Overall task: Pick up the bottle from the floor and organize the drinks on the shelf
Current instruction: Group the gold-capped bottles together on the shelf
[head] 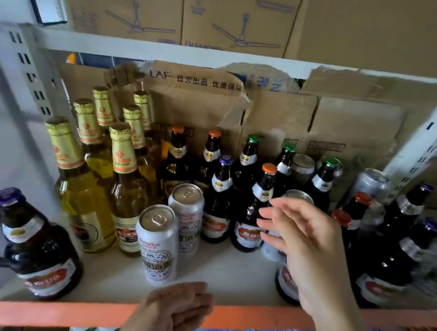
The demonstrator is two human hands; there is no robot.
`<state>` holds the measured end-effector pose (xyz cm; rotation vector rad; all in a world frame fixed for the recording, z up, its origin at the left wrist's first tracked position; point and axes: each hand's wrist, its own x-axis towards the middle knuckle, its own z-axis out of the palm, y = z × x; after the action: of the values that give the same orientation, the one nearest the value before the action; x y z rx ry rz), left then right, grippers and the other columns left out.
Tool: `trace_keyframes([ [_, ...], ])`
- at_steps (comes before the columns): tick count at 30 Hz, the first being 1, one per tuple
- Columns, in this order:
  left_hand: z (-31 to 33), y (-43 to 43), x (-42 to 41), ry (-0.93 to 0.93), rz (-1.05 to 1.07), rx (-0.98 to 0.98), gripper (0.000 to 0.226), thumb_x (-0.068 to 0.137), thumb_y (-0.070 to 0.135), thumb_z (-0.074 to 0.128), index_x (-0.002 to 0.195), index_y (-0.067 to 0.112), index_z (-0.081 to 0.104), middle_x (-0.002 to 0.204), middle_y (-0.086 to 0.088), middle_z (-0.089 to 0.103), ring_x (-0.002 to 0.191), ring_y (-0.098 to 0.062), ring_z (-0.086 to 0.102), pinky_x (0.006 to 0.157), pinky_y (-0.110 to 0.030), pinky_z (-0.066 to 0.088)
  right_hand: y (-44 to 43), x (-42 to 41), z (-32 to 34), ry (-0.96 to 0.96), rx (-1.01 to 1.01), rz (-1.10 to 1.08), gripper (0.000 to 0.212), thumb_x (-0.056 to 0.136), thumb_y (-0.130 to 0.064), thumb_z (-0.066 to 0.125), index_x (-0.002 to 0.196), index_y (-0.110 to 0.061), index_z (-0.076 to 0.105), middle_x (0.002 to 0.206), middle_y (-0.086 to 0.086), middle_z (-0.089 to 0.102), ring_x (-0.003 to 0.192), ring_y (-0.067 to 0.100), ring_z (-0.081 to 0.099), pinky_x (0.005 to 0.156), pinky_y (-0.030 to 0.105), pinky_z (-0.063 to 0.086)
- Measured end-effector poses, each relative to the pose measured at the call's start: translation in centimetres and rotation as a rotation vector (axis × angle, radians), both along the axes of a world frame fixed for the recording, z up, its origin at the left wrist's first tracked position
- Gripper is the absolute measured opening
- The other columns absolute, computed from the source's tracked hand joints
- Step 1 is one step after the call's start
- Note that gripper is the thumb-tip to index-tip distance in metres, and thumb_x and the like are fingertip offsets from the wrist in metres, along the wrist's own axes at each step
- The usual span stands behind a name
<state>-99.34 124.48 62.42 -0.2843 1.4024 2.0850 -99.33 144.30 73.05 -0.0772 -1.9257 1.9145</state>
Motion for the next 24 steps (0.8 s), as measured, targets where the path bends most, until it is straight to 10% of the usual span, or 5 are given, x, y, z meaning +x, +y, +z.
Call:
trace_keyframes([
  [24,2.3,3.1,-0.3,0.13,0.093,0.065,0.04,0.062,0.009,0.07,0.101,0.001,0.068,0.1,-0.025,0.071,0.09,-0.03,0.071,0.063,-0.026,0.058,2.5,-0.1,-2.1,0.02,-0.029,0.096,0.01,0.09,-0.013,0.06,0.093,-0.017,0.069,0.088,0.002,0.075,0.082,0.019,0.073,0.069,0.026,0.059],
])
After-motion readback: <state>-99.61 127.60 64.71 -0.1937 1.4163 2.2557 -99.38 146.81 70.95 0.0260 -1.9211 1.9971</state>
